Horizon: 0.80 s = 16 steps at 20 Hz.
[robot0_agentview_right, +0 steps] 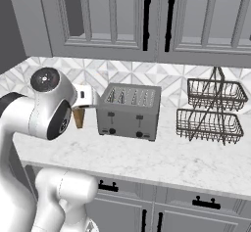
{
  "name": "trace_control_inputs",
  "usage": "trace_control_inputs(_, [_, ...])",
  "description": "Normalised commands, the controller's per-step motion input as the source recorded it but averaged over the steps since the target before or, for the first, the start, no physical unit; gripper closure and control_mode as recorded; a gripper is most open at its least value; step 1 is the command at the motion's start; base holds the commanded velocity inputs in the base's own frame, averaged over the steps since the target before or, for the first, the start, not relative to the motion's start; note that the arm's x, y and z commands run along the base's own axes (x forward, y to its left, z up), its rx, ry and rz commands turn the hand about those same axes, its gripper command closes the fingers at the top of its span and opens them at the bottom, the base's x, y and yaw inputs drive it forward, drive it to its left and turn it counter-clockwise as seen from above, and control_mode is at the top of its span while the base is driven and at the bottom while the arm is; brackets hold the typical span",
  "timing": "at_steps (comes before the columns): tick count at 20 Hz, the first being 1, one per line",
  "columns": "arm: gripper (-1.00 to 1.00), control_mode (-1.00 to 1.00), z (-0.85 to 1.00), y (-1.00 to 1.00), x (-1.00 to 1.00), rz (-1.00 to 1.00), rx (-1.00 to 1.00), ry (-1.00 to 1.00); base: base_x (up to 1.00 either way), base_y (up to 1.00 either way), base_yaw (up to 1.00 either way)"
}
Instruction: Start the toaster. Once the lever pops up, take the bread to the plate on the dining counter.
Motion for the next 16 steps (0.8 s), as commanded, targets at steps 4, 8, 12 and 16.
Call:
trace_control_inputs(4, [1.00, 1.00, 0.00, 0.00, 0.00, 0.00, 0.00, 0.00, -0.95, -0.34, -0.06])
trace_control_inputs(8, [1.00, 1.00, 0.00, 0.00, 0.00, 0.00, 0.00, 0.00, -0.29, -0.19, -0.73])
trace_control_inputs(12, [1.00, 1.00, 0.00, 0.00, 0.00, 0.00, 0.00, 0.00, 0.00, 0.03, -0.99])
trace_control_inputs(16, [1.00, 1.00, 0.00, 0.00, 0.00, 0.00, 0.00, 0.00, 0.00, 0.08, -0.99])
